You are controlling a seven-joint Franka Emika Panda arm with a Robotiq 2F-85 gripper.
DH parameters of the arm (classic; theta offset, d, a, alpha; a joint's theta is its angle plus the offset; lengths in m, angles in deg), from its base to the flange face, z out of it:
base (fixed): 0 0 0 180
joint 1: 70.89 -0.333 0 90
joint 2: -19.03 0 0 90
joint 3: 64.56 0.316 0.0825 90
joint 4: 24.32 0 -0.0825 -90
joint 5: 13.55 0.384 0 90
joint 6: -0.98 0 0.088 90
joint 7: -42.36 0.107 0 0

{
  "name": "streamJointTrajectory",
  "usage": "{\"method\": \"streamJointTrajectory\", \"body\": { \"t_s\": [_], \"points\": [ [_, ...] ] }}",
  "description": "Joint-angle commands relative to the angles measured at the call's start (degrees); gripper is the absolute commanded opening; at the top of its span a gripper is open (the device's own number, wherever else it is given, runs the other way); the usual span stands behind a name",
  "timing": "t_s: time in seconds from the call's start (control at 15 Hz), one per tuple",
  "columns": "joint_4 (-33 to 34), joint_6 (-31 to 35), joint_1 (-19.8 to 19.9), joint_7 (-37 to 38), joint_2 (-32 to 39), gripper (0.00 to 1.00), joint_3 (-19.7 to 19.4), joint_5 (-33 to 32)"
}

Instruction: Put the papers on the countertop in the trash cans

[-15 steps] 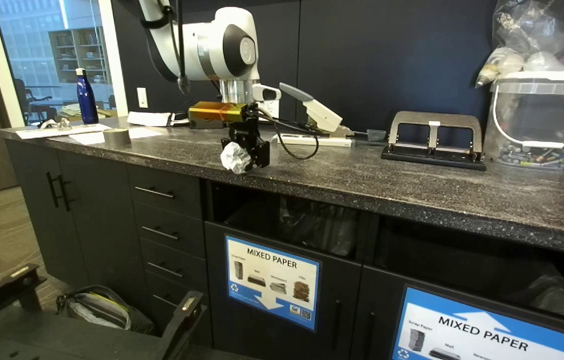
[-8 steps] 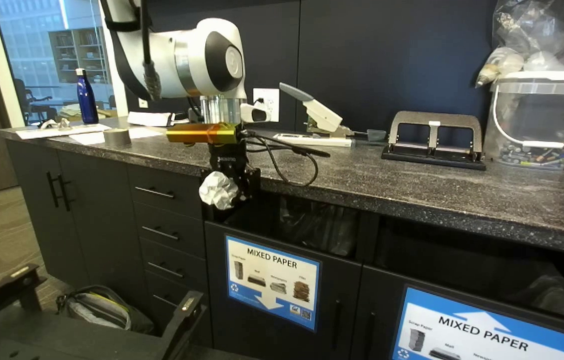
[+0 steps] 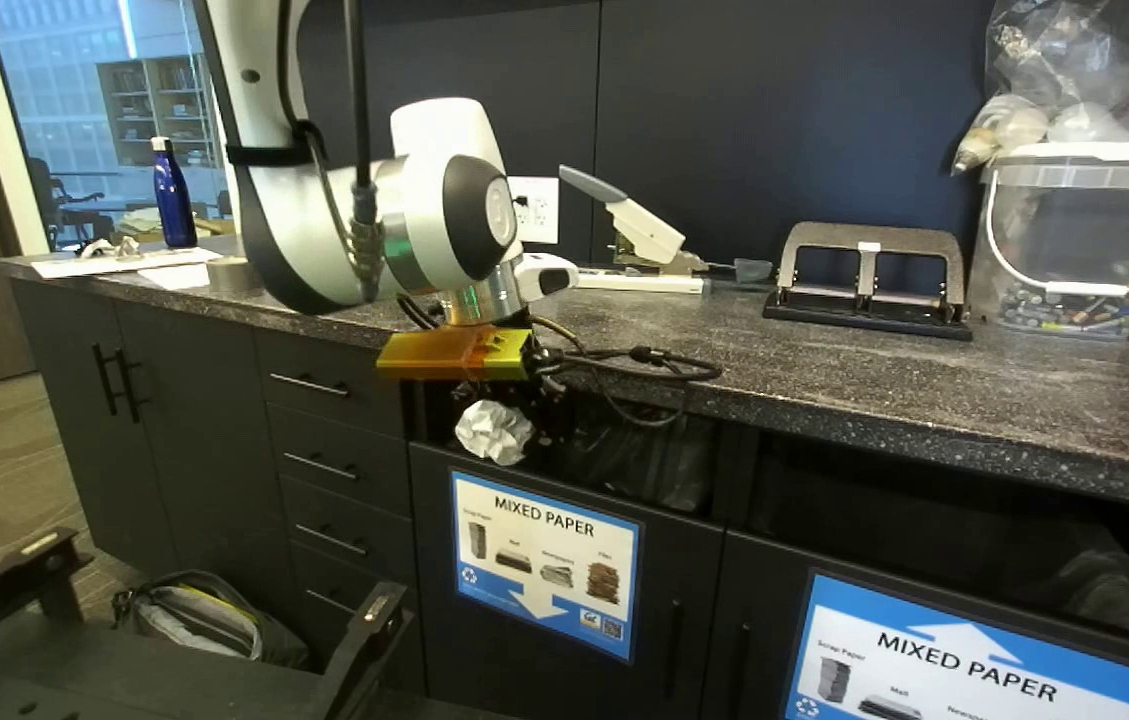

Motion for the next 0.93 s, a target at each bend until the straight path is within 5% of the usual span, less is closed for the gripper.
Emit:
{"method": "streamJointTrajectory", "body": {
  "t_s": [0.0,0.4,0.87],
  "points": [
    [1.5,11.5,-3.1,-1.9,7.8,0.07,-1.9,8.0],
    [6.3,24.6,1.9,-3.7,15.9,0.07,7.5,20.0],
    [14.0,32.7,6.6,-4.2,21.5,0.07,12.7,23.3]
  ]
}}
